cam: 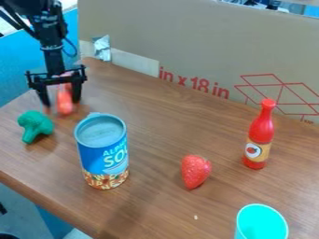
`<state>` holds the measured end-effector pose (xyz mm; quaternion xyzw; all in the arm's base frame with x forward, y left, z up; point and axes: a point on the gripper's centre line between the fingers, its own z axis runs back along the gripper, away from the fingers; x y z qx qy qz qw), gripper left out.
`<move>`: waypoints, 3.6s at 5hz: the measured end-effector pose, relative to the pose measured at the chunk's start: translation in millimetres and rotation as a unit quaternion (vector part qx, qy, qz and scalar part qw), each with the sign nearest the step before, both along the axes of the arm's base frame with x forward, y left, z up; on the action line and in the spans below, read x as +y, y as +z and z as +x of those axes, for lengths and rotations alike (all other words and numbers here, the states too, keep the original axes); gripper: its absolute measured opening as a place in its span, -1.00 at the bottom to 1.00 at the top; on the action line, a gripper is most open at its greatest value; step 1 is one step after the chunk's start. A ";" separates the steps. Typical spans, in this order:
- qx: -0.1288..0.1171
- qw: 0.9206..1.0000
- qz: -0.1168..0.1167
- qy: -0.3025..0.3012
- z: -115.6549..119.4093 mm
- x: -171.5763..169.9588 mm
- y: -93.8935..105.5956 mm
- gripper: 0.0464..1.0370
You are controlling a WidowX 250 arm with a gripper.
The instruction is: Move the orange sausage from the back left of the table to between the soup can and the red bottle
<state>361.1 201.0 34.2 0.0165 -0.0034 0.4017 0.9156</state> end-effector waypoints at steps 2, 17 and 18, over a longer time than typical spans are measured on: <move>0.006 1.000 0.005 0.014 7.4 16.2 -1.3 0.30; -0.011 0.869 0.005 -0.494 15.9 -192.5 -1.3 0.05; -0.006 0.868 0.021 -0.497 15.7 -190.1 -1.9 0.20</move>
